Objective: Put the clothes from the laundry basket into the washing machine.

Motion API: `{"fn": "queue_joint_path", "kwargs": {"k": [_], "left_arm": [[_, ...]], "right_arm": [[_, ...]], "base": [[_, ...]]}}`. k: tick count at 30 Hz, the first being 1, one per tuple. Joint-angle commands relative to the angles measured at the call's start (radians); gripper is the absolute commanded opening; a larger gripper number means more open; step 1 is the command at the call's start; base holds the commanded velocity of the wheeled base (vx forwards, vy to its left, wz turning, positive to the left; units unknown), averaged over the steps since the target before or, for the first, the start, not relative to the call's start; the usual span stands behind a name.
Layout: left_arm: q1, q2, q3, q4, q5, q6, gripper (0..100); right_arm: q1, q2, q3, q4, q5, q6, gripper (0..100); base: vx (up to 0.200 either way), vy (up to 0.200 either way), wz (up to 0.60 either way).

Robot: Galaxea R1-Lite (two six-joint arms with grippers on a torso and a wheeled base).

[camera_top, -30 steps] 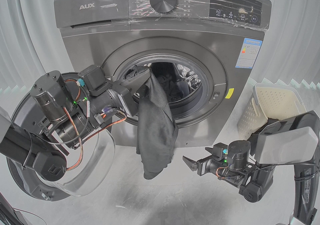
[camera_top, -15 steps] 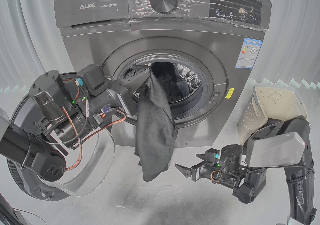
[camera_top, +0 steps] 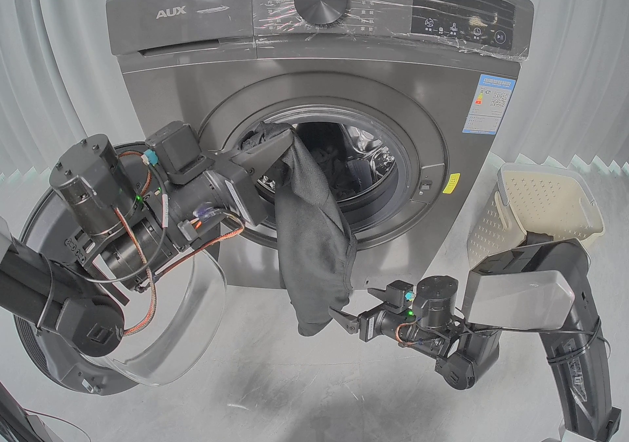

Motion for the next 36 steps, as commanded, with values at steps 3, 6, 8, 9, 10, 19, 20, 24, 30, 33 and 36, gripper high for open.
{"fn": "queue_joint_path", "kwargs": {"k": [3,6,8,9,10,19,20,24,30,33,36], "left_arm": [[-0.002,-0.006,-0.005,0.01,0.0,0.0,0],[-0.002,-0.006,-0.005,0.01,0.0,0.0,0],[-0.002,-0.006,-0.005,0.01,-0.001,0.0,0],[-0.002,-0.006,-0.005,0.01,-0.001,0.0,0],[0.0,-0.006,-0.005,0.01,-0.001,0.0,0],[0.0,-0.006,-0.001,0.009,0.0,0.001,0],[0.0,-0.006,-0.001,0.009,0.0,0.001,0],[0.0,-0.007,-0.001,0.009,0.0,0.003,0],[0.0,-0.007,0.0,0.007,0.0,0.003,0],[0.001,-0.007,-0.001,0.007,0.0,0.003,0],[0.001,-0.007,-0.003,0.007,0.0,0.003,0]], "right_arm": [[0.004,0.071,-0.091,0.001,0.0,-0.003,100],[0.006,0.088,-0.143,0.032,0.002,-0.006,100],[0.006,0.097,-0.18,0.046,0.0,-0.006,100],[0.006,0.097,-0.183,0.046,0.0,-0.006,100],[0.007,0.106,-0.209,0.047,0.0,-0.007,100],[0.03,0.106,-0.203,0.047,0.0,-0.007,100],[0.037,0.105,-0.206,0.046,0.002,-0.007,100],[0.046,0.109,-0.229,0.046,0.003,-0.007,100],[0.053,0.125,-0.253,0.035,0.011,-0.006,100],[0.052,0.136,-0.265,0.03,0.009,-0.006,100],[0.049,0.137,-0.276,0.027,0.009,-0.006,0]], "base": [[0.0,0.0,0.0],[0.0,0.0,0.0],[0.0,0.0,0.0],[0.0,0.0,0.0],[0.0,0.0,0.0],[0.0,0.0,0.0],[0.0,0.0,0.0],[0.0,0.0,0.0],[0.0,0.0,0.0],[0.0,0.0,0.0],[0.0,0.0,0.0]]}}
